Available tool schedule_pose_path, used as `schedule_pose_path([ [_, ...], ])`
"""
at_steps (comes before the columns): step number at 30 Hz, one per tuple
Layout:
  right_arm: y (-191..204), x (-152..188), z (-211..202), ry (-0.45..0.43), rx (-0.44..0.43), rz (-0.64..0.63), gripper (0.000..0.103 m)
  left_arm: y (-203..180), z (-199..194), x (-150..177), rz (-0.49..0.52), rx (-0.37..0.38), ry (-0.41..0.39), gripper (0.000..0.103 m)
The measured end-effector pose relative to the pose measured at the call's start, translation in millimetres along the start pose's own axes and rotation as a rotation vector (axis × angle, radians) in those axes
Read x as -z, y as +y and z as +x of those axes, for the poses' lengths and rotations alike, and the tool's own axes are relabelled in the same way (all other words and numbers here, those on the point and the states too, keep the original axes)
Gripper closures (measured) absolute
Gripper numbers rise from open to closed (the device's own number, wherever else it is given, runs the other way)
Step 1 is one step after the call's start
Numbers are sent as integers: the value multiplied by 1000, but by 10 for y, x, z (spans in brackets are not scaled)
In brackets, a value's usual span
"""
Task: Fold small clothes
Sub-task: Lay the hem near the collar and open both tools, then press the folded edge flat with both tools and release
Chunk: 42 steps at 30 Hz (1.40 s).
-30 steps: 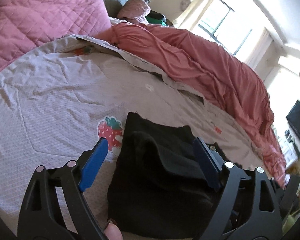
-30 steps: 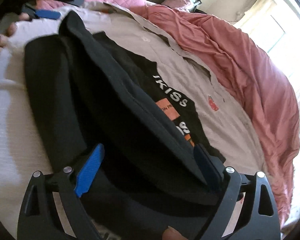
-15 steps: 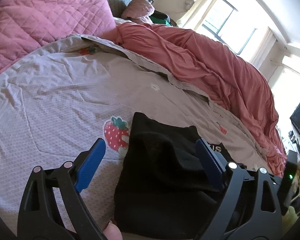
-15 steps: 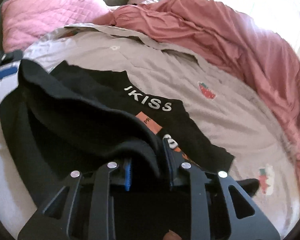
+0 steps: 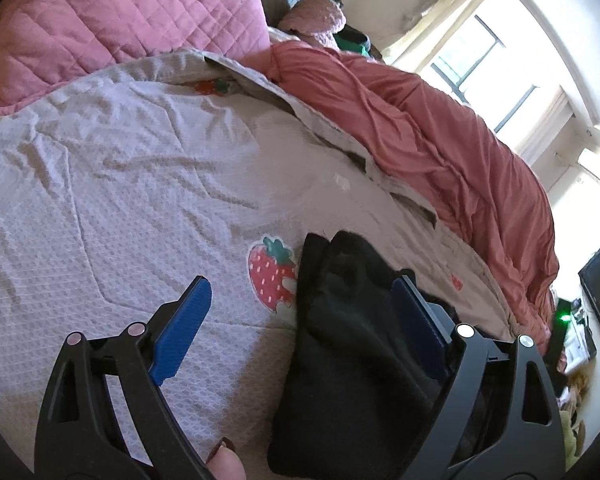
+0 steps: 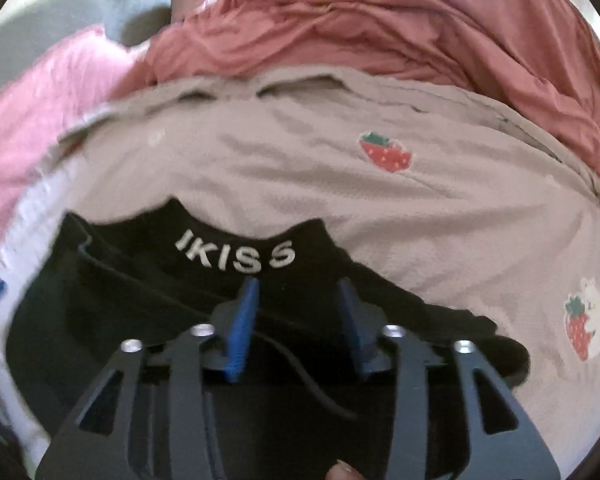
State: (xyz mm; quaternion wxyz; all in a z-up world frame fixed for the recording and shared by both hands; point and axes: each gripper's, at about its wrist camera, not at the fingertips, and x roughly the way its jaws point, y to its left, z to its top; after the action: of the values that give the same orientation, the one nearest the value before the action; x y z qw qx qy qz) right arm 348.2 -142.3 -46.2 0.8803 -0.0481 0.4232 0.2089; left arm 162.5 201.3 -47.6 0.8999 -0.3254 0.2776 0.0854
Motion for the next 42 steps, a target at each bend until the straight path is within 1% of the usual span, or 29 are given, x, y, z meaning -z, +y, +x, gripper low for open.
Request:
schedule_pose_path([
  [1, -43, 15, -87, -25, 2, 12, 45, -9, 31, 10, 8, -3, 12, 19],
  [3, -139, 69, -288, -71, -10, 32, 43, -53, 85, 27, 33, -14, 31, 19],
  [5, -267, 149, -480, -110, -7, 55, 35, -112, 113, 37, 64, -14, 40, 19],
  [8, -529, 298, -727, -151, 15, 93, 35, -229, 147, 52, 136, -33, 37, 19],
  [9, -654, 373, -805, -157, 41, 112, 35, -279, 156, 60, 169, -48, 32, 19],
  [11, -849, 477, -878, -153, 66, 140, 35, -349, 157, 83, 217, -72, 23, 19],
  [15, -1151, 612, -891, -123, 88, 179, 35, -451, 145, 108, 262, -55, 26, 20],
  [17, -1211, 637, -877, -113, 76, 181, 35, -529, 177, 83, 282, -45, 34, 20],
  [21, -1197, 613, -738, -91, 41, 158, 35, -687, 303, -16, 300, -35, 54, 20],
  [23, -1178, 572, -634, -82, 28, 151, 35, -761, 435, -50, 322, -53, 82, 21],
  [25, -1170, 520, -488, -59, 9, 144, 35, -817, 611, -92, 365, -135, 101, 39],
  [26, -1170, 505, -450, -54, 6, 143, 35, -831, 657, -100, 386, -162, 102, 54],
  [27, -1159, 485, -376, -37, 2, 140, 35, -849, 759, -125, 414, -201, 107, 57],
  [28, -1144, 472, -324, -24, -3, 132, 36, -832, 805, -146, 411, -202, 117, 57],
  [29, -1126, 465, -294, -22, -6, 124, 41, -804, 847, -167, 390, -180, 129, 57],
  [30, -1103, 462, -269, -17, -8, 114, 46, -743, 879, -190, 342, -119, 145, 57],
  [31, -1075, 467, -249, -14, -14, 103, 56, -701, 895, -188, 315, -78, 156, 57],
  [32, -1045, 481, -239, -14, -16, 94, 68, -642, 915, -161, 300, -59, 158, 55],
  [34, -996, 510, -241, -20, 17, 77, 74, -570, 988, -84, 313, -95, 181, 53],
  [35, -979, 519, -250, -30, 29, 71, 78, -556, 1009, -59, 318, -98, 191, 53],
  [37, -955, 533, -297, -52, 43, 73, 85, -545, 1044, -34, 337, -83, 207, 53],
  [38, -953, 536, -312, -59, 45, 76, 86, -556, 1041, -34, 343, -74, 210, 53],
  [39, -948, 538, -331, -70, 48, 82, 87, -580, 1037, -34, 359, -66, 210, 58],
  [40, -945, 541, -342, -80, 53, 87, 89, -603, 1034, -24, 376, -70, 208, 65],
  [41, -947, 540, -342, -86, 55, 90, 89, -631, 1027, -4, 398, -82, 204, 80],
  [42, -955, 548, -339, -89, 60, 98, 90, -669, 1007, 14, 430, -105, 191, 90],
])
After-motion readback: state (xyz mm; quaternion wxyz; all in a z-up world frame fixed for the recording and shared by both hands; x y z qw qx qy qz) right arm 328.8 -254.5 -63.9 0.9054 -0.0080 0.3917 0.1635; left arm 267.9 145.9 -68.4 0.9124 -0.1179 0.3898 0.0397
